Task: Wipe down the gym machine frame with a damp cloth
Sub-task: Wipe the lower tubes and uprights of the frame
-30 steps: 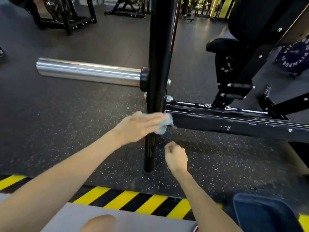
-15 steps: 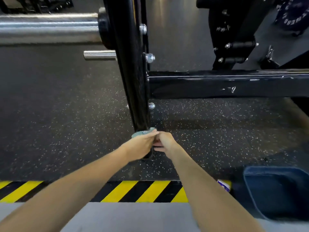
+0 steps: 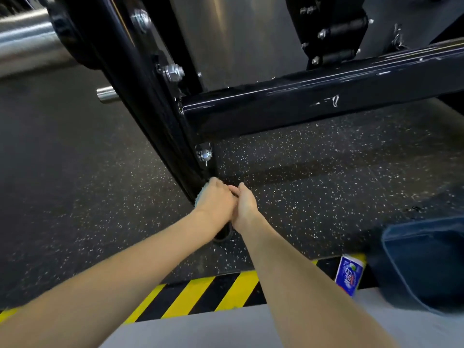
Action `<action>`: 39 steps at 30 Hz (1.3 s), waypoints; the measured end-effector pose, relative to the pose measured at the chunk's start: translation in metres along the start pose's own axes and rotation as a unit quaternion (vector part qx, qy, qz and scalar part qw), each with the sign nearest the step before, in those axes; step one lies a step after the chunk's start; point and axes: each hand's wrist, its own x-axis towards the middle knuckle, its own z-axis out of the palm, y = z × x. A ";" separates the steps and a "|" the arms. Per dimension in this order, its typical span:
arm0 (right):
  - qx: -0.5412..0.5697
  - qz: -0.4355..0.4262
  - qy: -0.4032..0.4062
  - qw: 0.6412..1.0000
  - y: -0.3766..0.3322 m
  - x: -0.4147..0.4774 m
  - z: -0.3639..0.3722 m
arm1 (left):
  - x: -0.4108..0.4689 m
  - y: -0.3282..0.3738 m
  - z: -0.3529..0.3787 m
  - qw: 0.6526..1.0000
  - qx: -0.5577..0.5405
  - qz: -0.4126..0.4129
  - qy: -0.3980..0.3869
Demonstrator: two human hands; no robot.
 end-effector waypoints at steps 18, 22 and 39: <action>-0.272 -0.014 0.051 0.961 -0.035 0.007 -0.047 | 0.056 0.110 0.096 0.971 0.230 0.059 -0.009; -0.321 -0.018 0.045 0.946 -0.028 0.003 -0.039 | 0.050 0.117 0.114 0.965 0.229 0.128 0.024; -0.255 -0.032 0.011 0.966 -0.016 0.017 -0.007 | 0.012 0.035 0.154 0.838 -0.058 -0.135 0.525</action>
